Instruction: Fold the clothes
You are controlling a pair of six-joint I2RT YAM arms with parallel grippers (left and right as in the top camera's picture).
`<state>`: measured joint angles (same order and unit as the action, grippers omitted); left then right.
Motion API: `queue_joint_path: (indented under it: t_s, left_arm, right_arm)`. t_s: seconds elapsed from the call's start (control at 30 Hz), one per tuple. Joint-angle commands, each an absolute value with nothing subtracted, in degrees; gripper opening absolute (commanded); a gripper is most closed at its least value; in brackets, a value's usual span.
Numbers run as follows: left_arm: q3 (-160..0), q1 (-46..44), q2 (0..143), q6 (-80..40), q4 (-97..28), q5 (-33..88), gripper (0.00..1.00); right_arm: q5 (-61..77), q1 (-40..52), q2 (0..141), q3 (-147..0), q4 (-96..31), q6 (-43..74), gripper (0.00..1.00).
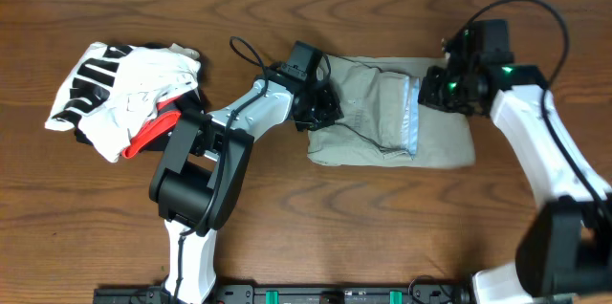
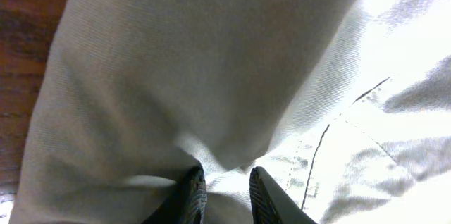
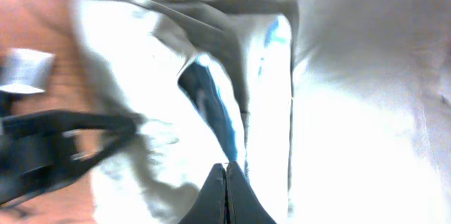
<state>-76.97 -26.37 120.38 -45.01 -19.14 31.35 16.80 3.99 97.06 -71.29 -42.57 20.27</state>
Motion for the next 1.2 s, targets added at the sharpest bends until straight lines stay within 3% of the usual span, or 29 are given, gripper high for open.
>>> queue_joint_path:
  t_s: [0.0,0.2,0.53,0.67,0.8,0.87,1.17]
  left_arm:
    - [-76.3,-27.3,123.2,-44.6,-19.9,30.0,0.25]
    - [-76.3,-27.3,123.2,-43.5,-20.0,30.0,0.25]
    - [-76.3,-27.3,123.2,-43.5,-20.0,30.0,0.25]
    - [-76.3,-27.3,123.2,-43.1,-20.0,30.0,0.25]
    - [-76.3,-27.3,123.2,-42.0,-20.0,30.1,0.26]
    - [-76.3,-27.3,122.8,-38.0,-20.0,30.6,0.26]
    - [-76.5,-28.1,111.5,-20.3,-25.2,23.5,0.25]
  right_arm:
    - [16.2,4.4,104.9,-69.4,-43.1,17.6,0.01]
    - [18.5,1.1,105.0,-70.0,-42.7,14.1,0.01]
    - [19.9,-15.9,102.5,-70.4,-46.1,6.4,0.01]
    - [21.4,-19.0,107.4,-70.4,-47.1,5.5,0.15]
    - [25.9,-18.7,112.2,-70.4,-47.7,3.5,0.19]
    - [30.0,-18.6,113.2,-70.4,-47.6,2.1,0.27]
    - [30.2,-20.6,108.1,-70.5,-47.6,3.8,0.36]
